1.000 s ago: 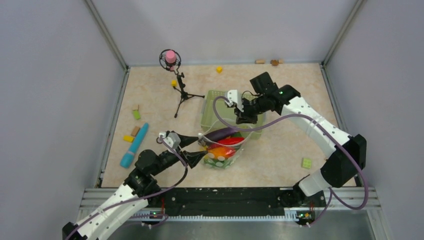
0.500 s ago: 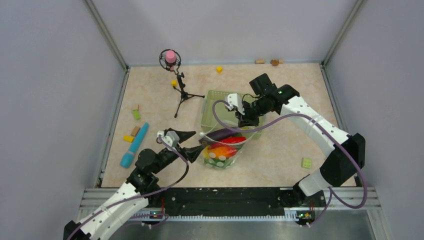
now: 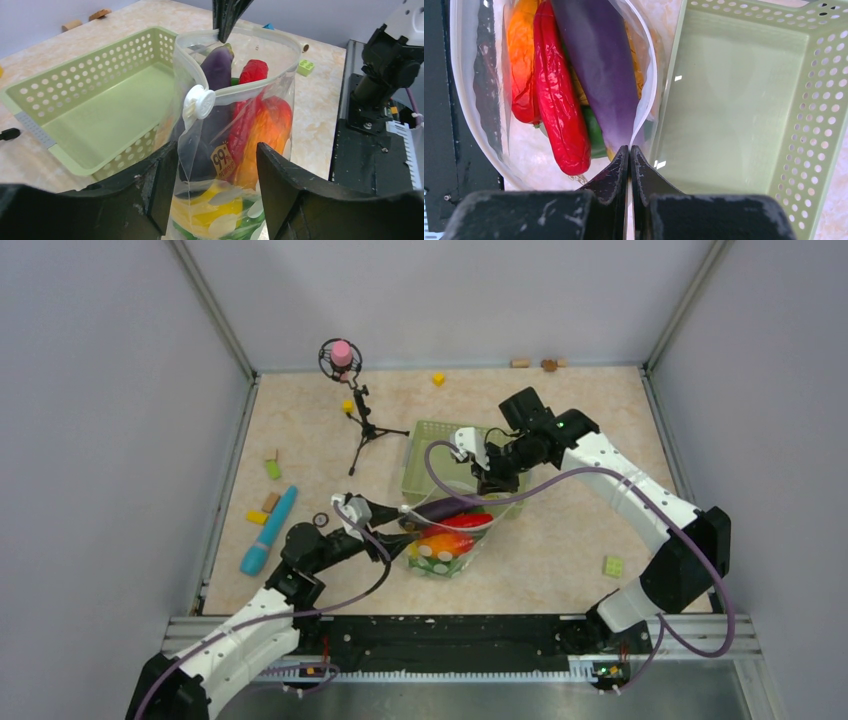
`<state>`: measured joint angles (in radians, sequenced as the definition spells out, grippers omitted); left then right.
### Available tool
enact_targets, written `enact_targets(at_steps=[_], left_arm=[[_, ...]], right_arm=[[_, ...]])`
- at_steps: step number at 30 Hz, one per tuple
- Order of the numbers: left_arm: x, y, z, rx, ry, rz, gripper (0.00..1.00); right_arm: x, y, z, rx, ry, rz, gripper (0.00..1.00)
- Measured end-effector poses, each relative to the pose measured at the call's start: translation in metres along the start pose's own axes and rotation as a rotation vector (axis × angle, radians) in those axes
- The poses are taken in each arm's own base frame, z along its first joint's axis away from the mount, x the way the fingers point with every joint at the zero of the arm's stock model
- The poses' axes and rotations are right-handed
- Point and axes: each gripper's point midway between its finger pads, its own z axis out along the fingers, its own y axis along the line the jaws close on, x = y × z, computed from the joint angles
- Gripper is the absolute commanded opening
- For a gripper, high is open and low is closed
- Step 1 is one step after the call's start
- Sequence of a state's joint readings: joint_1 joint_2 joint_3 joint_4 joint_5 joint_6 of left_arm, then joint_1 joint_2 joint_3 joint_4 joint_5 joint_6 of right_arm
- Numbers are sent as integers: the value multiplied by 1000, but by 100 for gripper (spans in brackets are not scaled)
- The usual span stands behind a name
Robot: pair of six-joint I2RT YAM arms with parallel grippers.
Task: Place the food in the zip-top bag and seal the zipper
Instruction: Adjust the zipper food storage bag at the center of the board.
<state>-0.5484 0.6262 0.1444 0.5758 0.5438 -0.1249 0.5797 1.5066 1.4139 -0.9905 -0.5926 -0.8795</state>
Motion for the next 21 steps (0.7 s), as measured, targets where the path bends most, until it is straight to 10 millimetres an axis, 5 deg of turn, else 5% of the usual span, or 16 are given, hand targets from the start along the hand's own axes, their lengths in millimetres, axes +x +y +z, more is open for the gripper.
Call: enact_targets(at_steps=[7, 15, 21], left_arm=[[-8, -14, 0, 94, -27, 20, 35], [-28, -33, -5, 190, -99, 74, 34], [-18, -33, -1, 206, -62, 48, 31]], right_arm=[[0, 1, 0, -2, 0, 1, 0], [-2, 2, 0, -11, -11, 1, 0], [-4, 4, 1, -22, -23, 1, 0]])
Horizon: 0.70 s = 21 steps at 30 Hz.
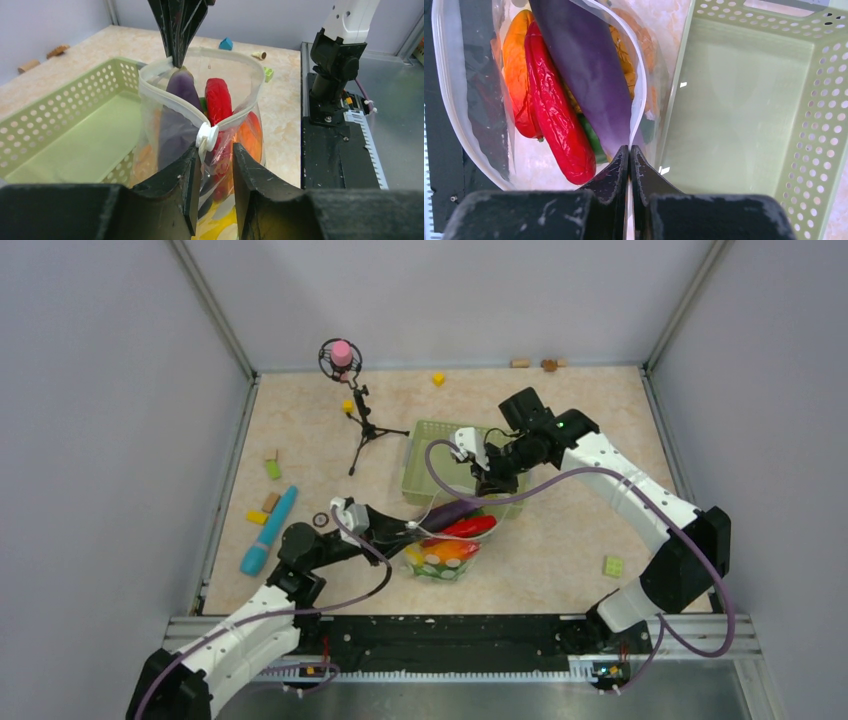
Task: Place the food in the zip-top bag and seal the zipper
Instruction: Adjust the zipper food storage bag at the center of the board.
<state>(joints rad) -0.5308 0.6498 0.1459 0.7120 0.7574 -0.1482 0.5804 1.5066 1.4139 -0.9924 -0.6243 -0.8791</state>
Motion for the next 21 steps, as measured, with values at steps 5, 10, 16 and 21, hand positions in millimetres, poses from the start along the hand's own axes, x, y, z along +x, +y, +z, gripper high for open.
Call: enact_targets(at_steps=[5, 10, 16, 21], left_arm=[[12, 7, 8, 5, 57, -59, 0], [15, 7, 11, 23, 72, -80, 0], [0, 2, 10, 34, 28, -40, 0], [-11, -3, 5, 33, 17, -24, 0]], right_arm=[[-2, 2, 1, -8, -5, -5, 0], [-2, 1, 1, -1, -3, 3, 3], [-7, -4, -3, 40, -13, 26, 53], [-32, 2, -20, 123, -117, -13, 74]])
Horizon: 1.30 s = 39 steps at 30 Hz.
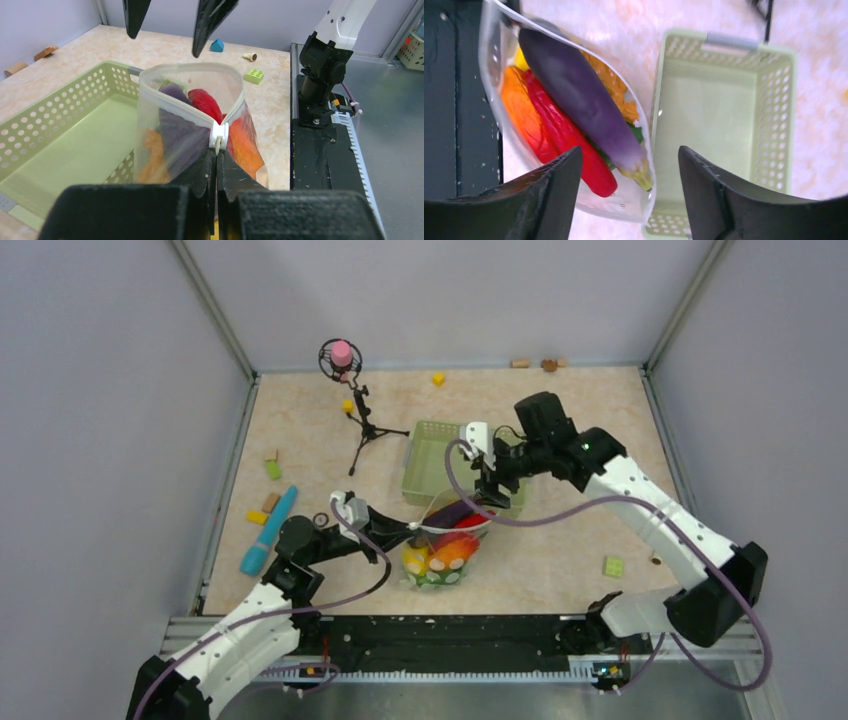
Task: Place the food in the zip-top bag and seal the zipper
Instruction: Adjust the zipper food storage bag at the center of the board, then zip the zipper food storage bag at the center of the board.
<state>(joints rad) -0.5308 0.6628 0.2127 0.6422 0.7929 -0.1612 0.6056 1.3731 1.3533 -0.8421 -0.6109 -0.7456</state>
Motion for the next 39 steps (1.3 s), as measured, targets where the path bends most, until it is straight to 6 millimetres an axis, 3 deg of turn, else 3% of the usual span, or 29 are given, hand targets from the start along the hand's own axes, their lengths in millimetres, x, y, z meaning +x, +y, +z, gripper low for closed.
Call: enact_targets(at_steps=[4, 7, 11, 17, 21, 28, 33, 39], left_arm=[[-9, 0, 2, 0, 33, -22, 0], [-11, 0, 3, 5, 56, -31, 0], [-2, 1, 1, -5, 96, -54, 0], [0, -1, -2, -5, 109, -44, 0], [-2, -2, -4, -8, 107, -31, 0], [-4, -4, -5, -7, 103, -20, 0], [-7, -5, -7, -10, 96, -9, 0], [-4, -5, -8, -13, 100, -2, 0]], right_arm=[[-40, 25, -6, 28, -143, -109, 83], [-73, 55, -7, -10, -270, -193, 82], [-98, 76, 3, -74, -345, -225, 79], [-96, 86, 48, -157, -260, -182, 68], [-93, 90, 65, -185, -213, -160, 59], [-99, 100, 75, -222, -184, -168, 34], [-91, 100, 82, -222, -135, -152, 13], [-89, 99, 83, -217, -107, -146, 5]])
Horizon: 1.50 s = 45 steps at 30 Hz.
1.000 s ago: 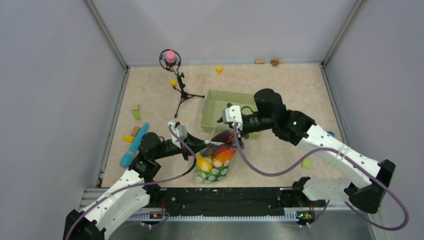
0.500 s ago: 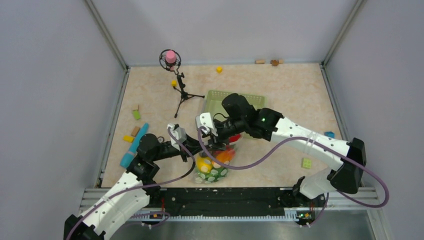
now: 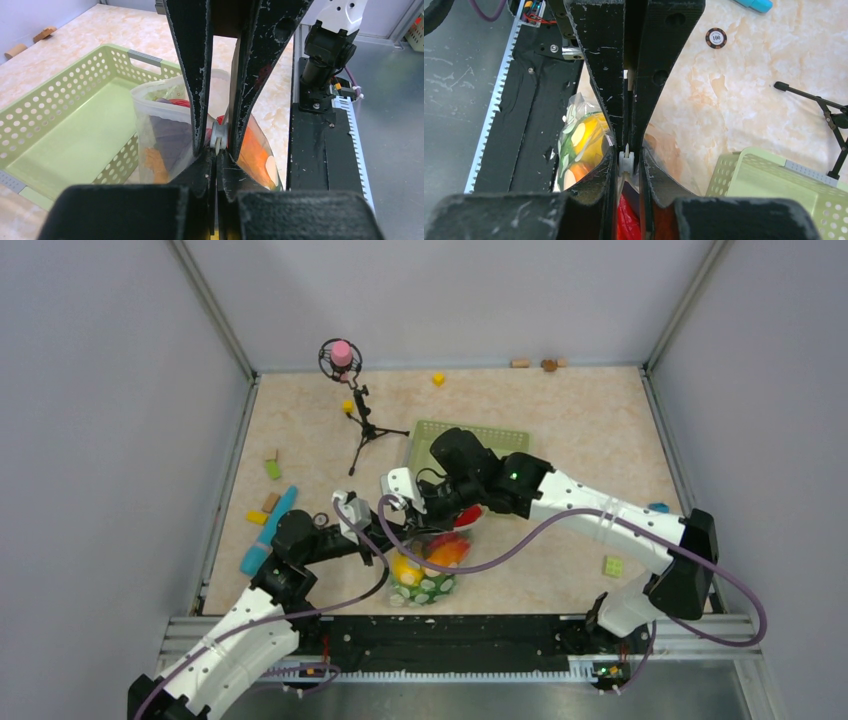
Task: Place the food in the zip-top bag and seal the zipper
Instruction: Zip the zipper food storage bag at the center of the board.
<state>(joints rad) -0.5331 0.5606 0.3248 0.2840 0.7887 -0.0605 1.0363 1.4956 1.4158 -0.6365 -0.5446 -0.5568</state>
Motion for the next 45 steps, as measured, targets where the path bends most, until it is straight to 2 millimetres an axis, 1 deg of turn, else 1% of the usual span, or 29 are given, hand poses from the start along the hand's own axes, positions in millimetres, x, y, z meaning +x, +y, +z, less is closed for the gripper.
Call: enact_targets(at_steps=[1, 7, 16, 27, 28, 33, 37, 41, 45], left_arm=[[0, 0, 0, 0, 0, 2, 0], [1, 1, 0, -2, 2, 6, 0], [2, 5, -2, -42, -26, 38, 0], [-1, -2, -6, -19, -59, 117, 0], [0, -3, -6, -16, -56, 122, 0], [6, -6, -8, 1, -44, 134, 0], [9, -8, -8, 15, -35, 136, 0], [7, -9, -10, 14, -43, 146, 0], [5, -6, -11, -14, -52, 139, 0]], right_arm=[[0, 0, 0, 0, 2, 0, 0], [2, 0, 0, 2, 9, -7, 0], [5, -5, -1, 40, 26, -24, 0], [4, 0, -5, -24, -31, -29, 0], [7, 0, -7, -25, -23, -28, 0], [34, 0, -29, -3, 64, 12, 0], [44, -1, -40, 24, 112, 25, 0], [54, -4, -53, 70, 152, 37, 0], [62, -10, -58, 108, 181, 49, 0]])
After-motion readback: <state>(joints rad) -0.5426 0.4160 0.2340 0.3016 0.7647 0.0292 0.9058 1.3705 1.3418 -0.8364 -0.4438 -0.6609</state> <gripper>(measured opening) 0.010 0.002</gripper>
